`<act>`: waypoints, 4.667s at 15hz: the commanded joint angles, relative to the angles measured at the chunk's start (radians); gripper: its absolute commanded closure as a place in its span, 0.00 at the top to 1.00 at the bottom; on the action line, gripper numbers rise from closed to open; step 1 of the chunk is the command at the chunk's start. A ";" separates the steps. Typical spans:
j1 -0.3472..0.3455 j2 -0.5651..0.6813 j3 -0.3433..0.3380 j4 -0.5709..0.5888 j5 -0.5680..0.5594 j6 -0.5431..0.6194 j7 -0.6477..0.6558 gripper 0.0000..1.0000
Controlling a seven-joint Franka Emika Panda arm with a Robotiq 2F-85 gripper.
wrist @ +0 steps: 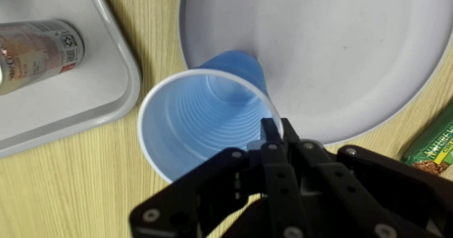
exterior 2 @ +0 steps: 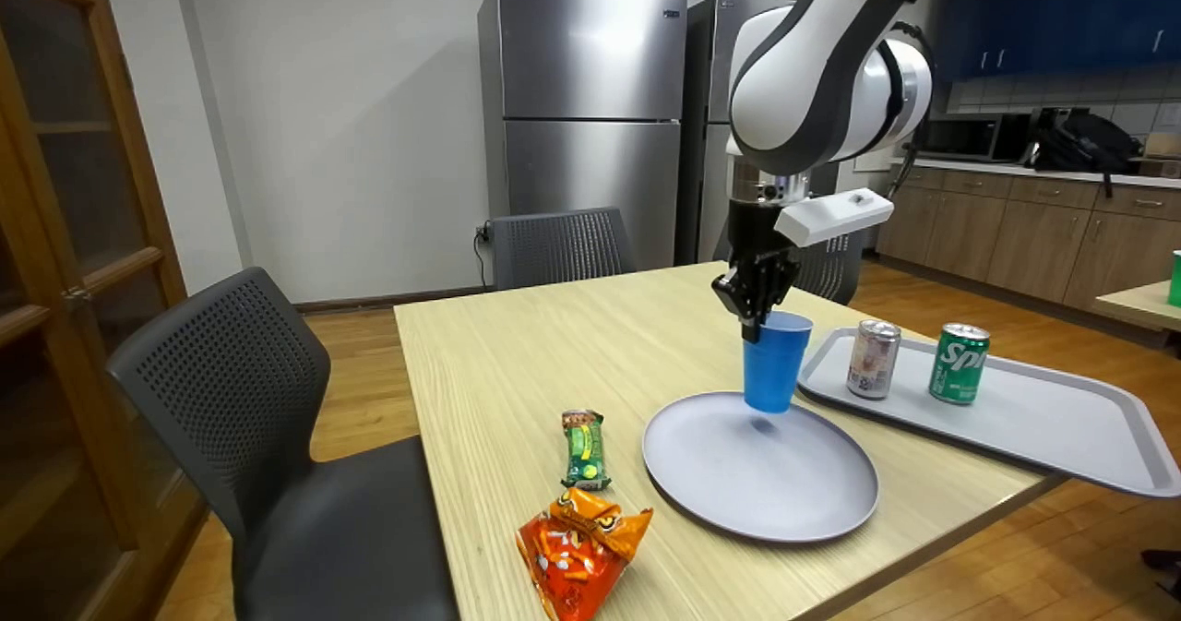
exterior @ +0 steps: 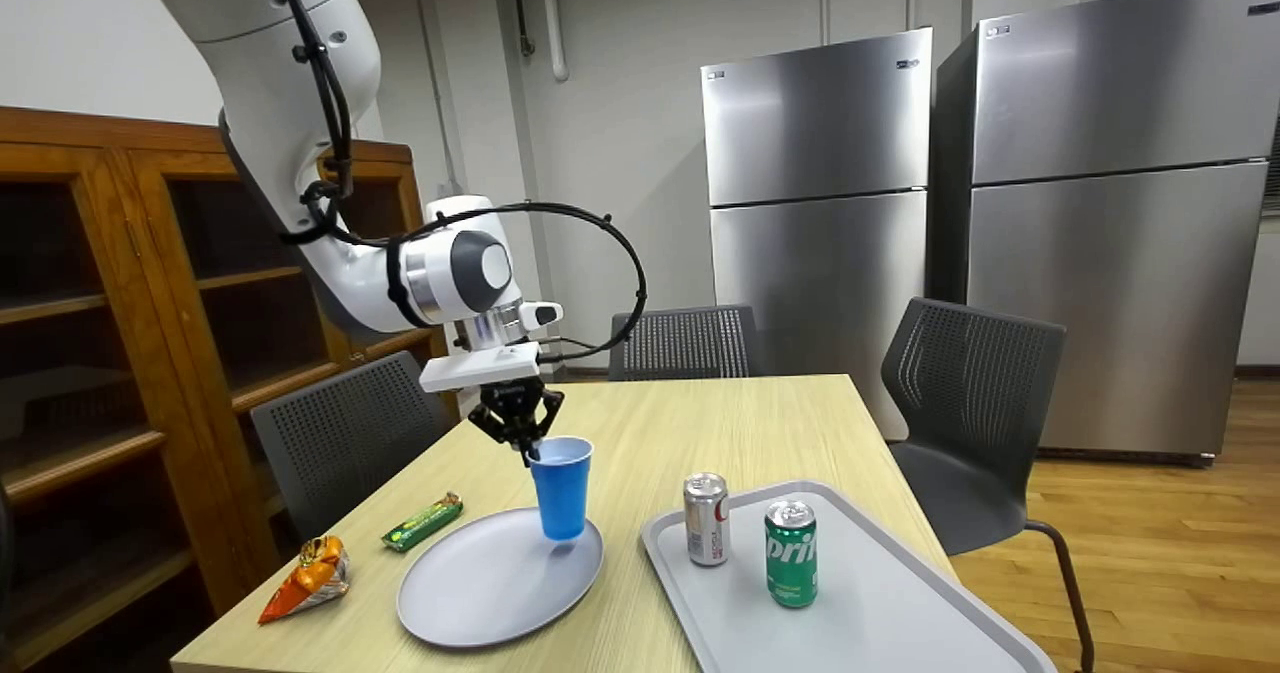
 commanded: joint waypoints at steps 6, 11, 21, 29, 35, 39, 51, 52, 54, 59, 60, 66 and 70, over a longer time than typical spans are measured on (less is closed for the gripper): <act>0.020 -0.002 0.001 0.074 -0.031 -0.003 0.008 0.01; 0.036 0.037 0.004 0.141 -0.049 -0.009 0.006 0.01; 0.078 0.172 -0.004 0.309 -0.067 -0.045 0.006 0.01; 0.094 0.277 -0.004 0.426 -0.077 -0.083 -0.006 0.01; 0.102 0.297 -0.007 0.445 -0.079 -0.103 -0.002 0.01; 0.105 0.304 -0.007 0.447 -0.080 -0.111 0.000 0.01; 0.111 0.313 -0.011 0.452 -0.089 -0.139 0.005 0.52; 0.110 0.312 -0.010 0.451 -0.089 -0.140 0.004 0.61; 0.107 0.305 -0.007 0.445 -0.086 -0.139 -0.003 0.76; 0.090 0.278 0.006 0.427 -0.067 -0.128 -0.020 1.00; 0.085 0.268 0.010 0.421 -0.061 -0.126 -0.026 1.00; 0.063 0.203 0.009 0.377 -0.058 -0.102 -0.031 1.00; 0.028 0.164 0.016 0.347 -0.037 -0.098 -0.060 1.00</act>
